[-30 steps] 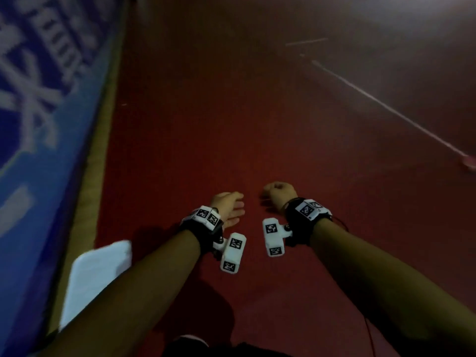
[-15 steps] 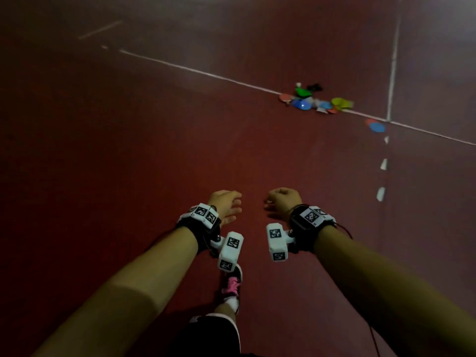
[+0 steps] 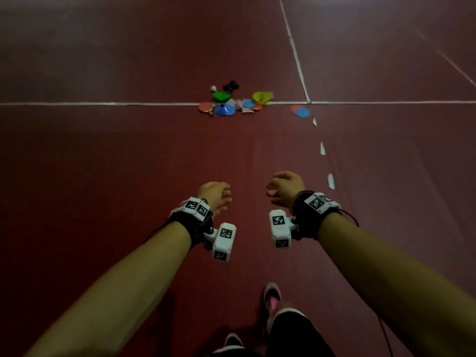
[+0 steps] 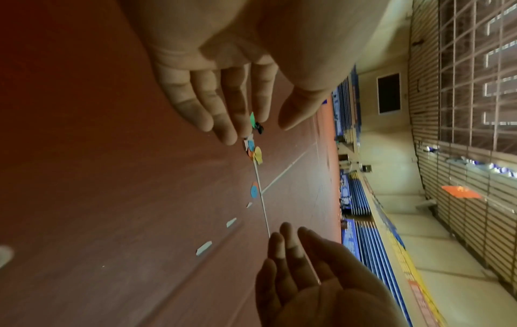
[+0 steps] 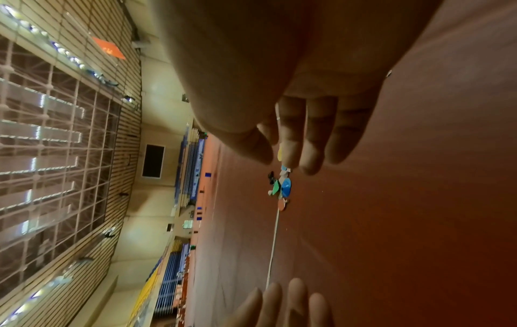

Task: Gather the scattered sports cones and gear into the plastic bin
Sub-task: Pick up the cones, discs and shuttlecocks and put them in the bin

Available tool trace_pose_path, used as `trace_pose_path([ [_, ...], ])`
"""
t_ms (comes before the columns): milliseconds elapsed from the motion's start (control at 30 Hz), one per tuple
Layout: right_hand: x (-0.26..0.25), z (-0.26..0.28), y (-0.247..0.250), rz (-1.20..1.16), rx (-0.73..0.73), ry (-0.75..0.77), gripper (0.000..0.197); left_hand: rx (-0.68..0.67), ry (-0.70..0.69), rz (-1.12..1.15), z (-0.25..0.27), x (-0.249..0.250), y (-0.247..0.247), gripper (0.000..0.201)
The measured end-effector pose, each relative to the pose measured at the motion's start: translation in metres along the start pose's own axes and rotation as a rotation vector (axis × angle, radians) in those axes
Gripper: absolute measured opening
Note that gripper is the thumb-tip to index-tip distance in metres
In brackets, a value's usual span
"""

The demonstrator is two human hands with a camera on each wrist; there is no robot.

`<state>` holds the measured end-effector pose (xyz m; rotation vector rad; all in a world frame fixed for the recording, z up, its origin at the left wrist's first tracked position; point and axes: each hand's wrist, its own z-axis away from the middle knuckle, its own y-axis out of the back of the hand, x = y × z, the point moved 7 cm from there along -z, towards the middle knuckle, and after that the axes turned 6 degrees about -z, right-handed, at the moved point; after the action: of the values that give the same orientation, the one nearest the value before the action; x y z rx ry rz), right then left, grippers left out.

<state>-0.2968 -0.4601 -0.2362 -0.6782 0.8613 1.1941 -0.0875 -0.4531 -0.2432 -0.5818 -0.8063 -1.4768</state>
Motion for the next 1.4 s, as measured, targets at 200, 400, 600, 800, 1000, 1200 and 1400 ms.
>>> trace_pose_path([
  [200, -0.054, -0.165, -0.014, -0.045, 0.053, -0.037, 0.028, 0.002, -0.036, -0.056, -0.137, 0.101, -0.043, 0.005],
  [400, -0.165, -0.304, -0.076, 0.033, -0.111, -0.067, 0.015, 0.112, -0.026, -0.013, -0.251, 0.221, -0.019, 0.005],
  [600, -0.263, -0.421, -0.184, 0.119, -0.266, -0.036, 0.026, 0.212, -0.017, 0.06, -0.362, 0.308, 0.033, 0.004],
  [800, -0.303, -0.553, -0.304, 0.402, -0.397, -0.023, 0.013, 0.231, 0.03, 0.07, -0.529, 0.378, 0.086, 0.007],
  [1000, -0.38, -0.675, -0.382, 0.474, -0.285, -0.068, 0.013, 0.158, 0.052, 0.001, -0.67, 0.497, 0.15, 0.005],
  [1200, -0.452, -0.785, -0.433, 0.556, -0.248, -0.059, 0.011, 0.125, 0.022, -0.049, -0.793, 0.605, 0.172, 0.004],
  [1400, -0.487, -0.931, -0.494, 0.531, -0.255, -0.124, 0.011, 0.107, 0.054, -0.111, -0.926, 0.664, 0.177, 0.005],
])
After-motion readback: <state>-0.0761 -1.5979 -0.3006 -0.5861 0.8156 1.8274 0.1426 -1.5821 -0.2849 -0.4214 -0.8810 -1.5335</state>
